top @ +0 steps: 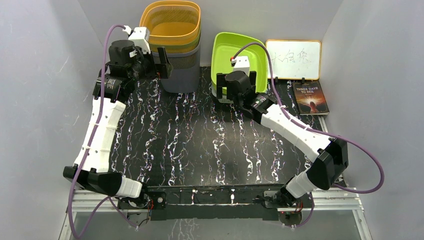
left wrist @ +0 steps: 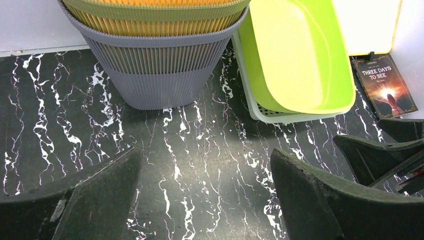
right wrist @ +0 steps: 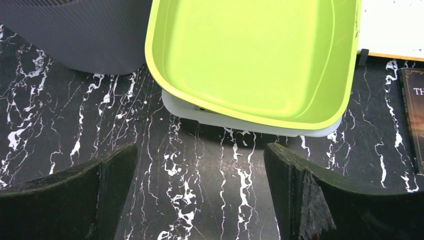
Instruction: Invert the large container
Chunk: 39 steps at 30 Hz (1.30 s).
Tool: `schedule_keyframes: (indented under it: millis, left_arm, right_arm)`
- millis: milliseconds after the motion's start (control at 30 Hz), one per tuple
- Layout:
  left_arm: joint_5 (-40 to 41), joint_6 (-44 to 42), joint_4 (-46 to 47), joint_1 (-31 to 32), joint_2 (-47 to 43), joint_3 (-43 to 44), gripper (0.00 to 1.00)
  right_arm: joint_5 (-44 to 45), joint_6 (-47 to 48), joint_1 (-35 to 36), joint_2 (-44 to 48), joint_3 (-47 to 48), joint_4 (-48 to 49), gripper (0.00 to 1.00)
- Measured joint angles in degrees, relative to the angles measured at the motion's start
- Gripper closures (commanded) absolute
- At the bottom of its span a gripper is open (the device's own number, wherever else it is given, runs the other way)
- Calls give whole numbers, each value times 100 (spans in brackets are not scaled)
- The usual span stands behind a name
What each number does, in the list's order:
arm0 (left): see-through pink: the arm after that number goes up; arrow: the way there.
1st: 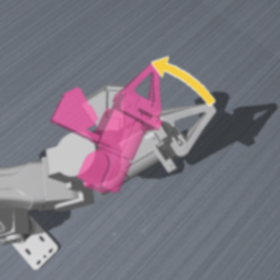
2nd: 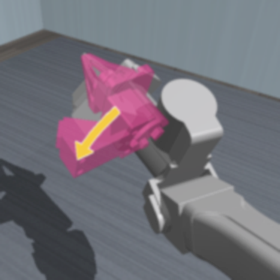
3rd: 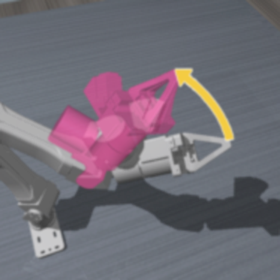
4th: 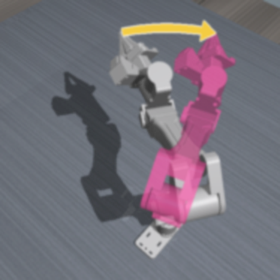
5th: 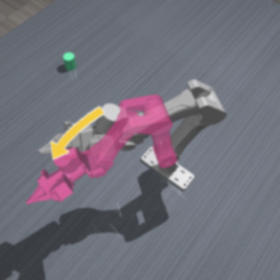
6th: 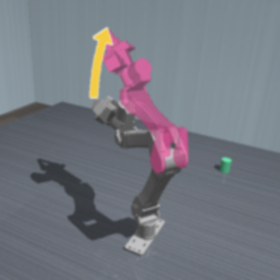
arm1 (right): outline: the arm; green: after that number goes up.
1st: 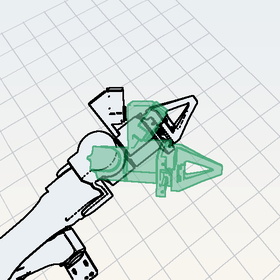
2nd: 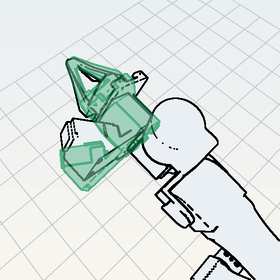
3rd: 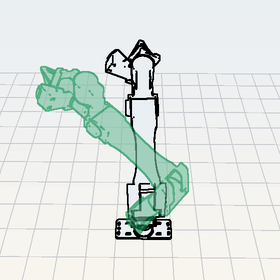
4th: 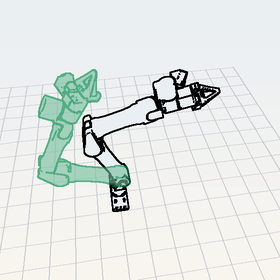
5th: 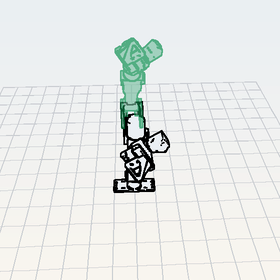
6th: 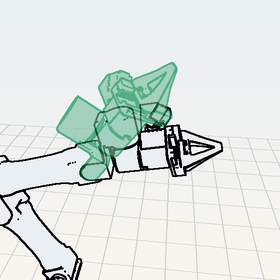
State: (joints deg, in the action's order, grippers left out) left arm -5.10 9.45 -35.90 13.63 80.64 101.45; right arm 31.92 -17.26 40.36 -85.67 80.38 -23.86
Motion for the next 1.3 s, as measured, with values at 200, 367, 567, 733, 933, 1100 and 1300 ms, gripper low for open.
schedule_keyframes:
  millis: [200, 367, 567, 733, 933, 1100, 1300]
  left_arm:
    - [-39, -24, 160, 0, -4, 7, 2]
    - [-149, -140, 107, 0, 267, 518, 2]
    - [-190, -450, -24, 20, 1167, 1941, 2]
    - [-131, -894, -42, 46, 1961, 2900, 2]
    - [-140, -1425, 79, 120, 2400, 2820, 2]
    - [-153, -1945, 474, 297, 2393, 2406, 2]
    - [-190, -2616, 1049, 446, 2275, 1869, 2]
  right_arm:
    - [85, 111, 0, -11, 20, 4, 2]
    - [-160, 376, -2, -26, 46, -15, 2]
    - [-173, 511, -76, -177, 186, -13, 2]
    - [-367, 481, -376, -389, 234, -26, 2]
    - [-516, 466, -584, -483, 234, -83, 2]
    - [-710, 466, -717, -481, 234, -83, 2]
    - [-876, 466, -789, -492, 223, -81, 2]
